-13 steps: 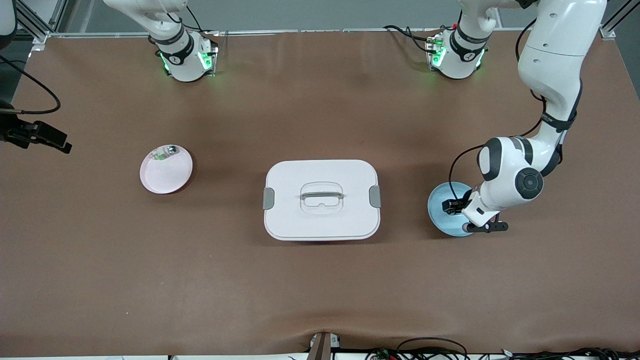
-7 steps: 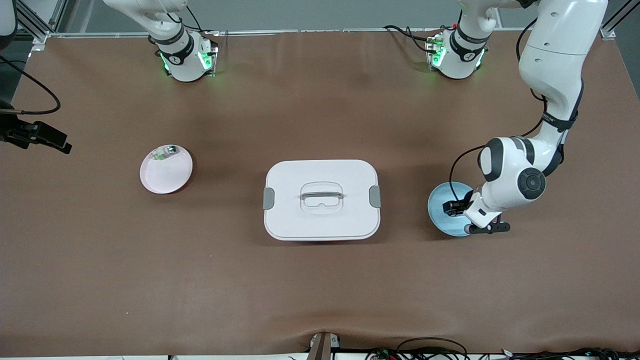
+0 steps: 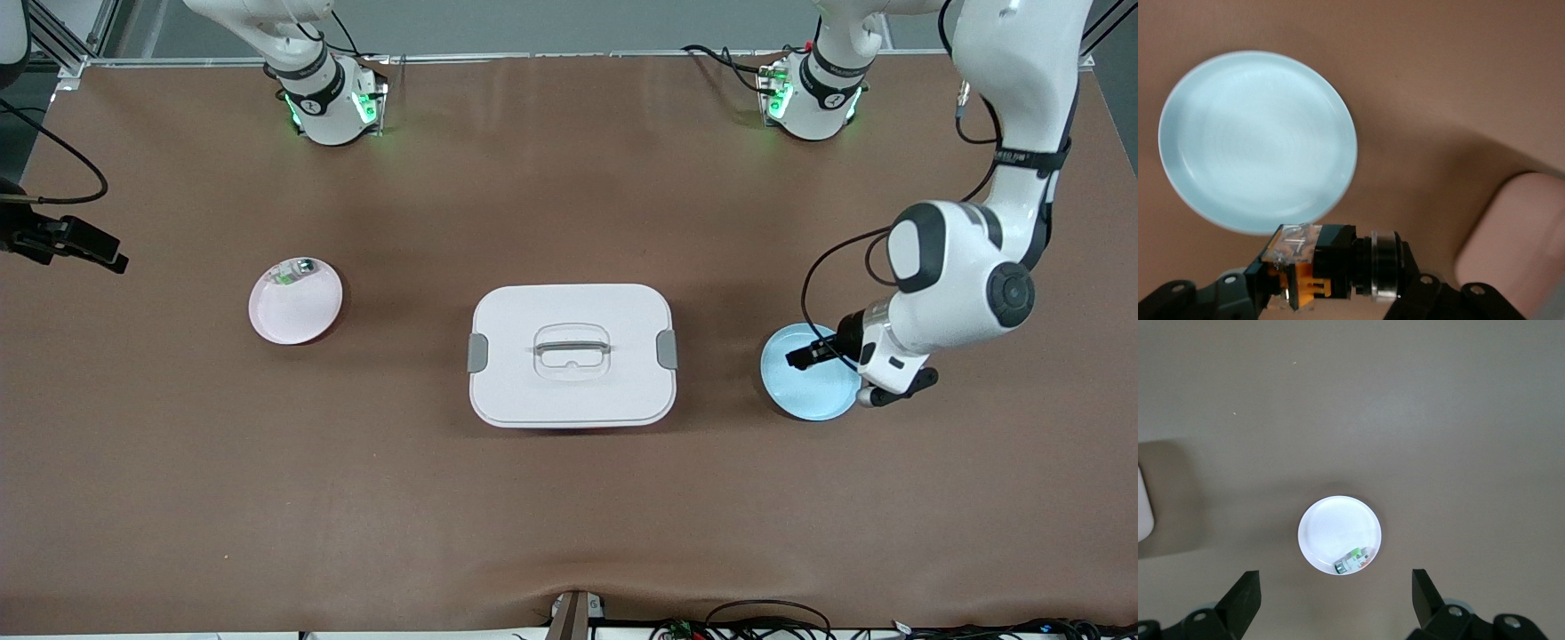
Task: Transfer orange switch to right arm and place
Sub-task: 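Lift the switch with the left gripper and carry it toward the box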
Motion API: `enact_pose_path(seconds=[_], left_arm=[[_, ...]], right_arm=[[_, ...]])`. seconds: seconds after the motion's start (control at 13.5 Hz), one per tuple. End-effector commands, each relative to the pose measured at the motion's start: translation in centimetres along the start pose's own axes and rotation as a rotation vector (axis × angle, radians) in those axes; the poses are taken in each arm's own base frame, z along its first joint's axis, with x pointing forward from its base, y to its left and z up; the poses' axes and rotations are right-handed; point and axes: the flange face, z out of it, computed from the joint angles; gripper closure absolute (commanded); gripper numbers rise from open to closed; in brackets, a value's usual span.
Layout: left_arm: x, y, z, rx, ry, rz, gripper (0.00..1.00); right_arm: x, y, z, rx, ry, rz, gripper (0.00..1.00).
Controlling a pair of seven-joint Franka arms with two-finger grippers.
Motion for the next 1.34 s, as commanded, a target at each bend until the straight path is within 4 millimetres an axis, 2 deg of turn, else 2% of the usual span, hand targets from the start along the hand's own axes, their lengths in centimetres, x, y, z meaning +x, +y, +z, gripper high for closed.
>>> enact_pose_path(seconds=[0.0, 0.15, 0.3, 0.45, 0.52, 0.59, 0.74, 0.82, 1.04, 1.11, 1.26], left_arm=[[-3.2, 2.5, -5.9, -0.051, -0.017, -0.229, 0.76], [-4.8, 5.8, -9.4, -0.098, -0.062, -0.382, 0.76], [-6.5, 8.3, -13.0, -0.163, -0.133, -0.440, 0.76], [-9.3, 10.3, -16.3, -0.248, -0.209, -0.482, 0.76], [-10.7, 11.1, -18.1, -0.289, -0.226, -0.503, 0.77], [-11.8, 11.7, -19.4, -0.334, -0.264, -0.529, 0.77], [-14.2, 14.4, -21.3, -0.420, -0.362, -0.542, 0.77], [-15.2, 15.6, -22.1, -0.446, -0.399, -0.561, 0.77], [-18.8, 19.5, -22.0, -0.522, -0.483, -0.610, 0.77], [-19.4, 20.5, -21.4, -0.534, -0.506, -0.655, 0.77], [-21.7, 23.2, -19.6, -0.543, -0.546, -0.727, 0.77]], right_arm=[[-0.7, 0.0, -0.4, 0.030, 0.003, 0.013, 0.00], [-0.7, 0.0, -0.4, 0.033, 0.000, 0.014, 0.00], [-0.5, 0.0, -0.4, 0.033, 0.001, 0.012, 0.00], [-0.3, 0.1, -1.9, 0.031, 0.031, 0.001, 0.00], [-0.2, -0.2, -1.7, 0.031, 0.026, -0.007, 0.00], [-0.1, -0.6, -1.4, 0.030, 0.020, -0.013, 0.00], [-0.1, -0.8, -1.6, 0.033, 0.023, -0.021, 0.00], [-0.1, -0.9, -1.5, 0.033, 0.017, -0.022, 0.00], [-0.7, -1.4, -1.3, 0.058, -0.022, -0.058, 0.00], [-1.1, -1.6, -1.1, 0.067, -0.051, -0.105, 0.00], [-1.8, -2.0, -0.8, 0.224, -0.106, -0.180, 0.00]])
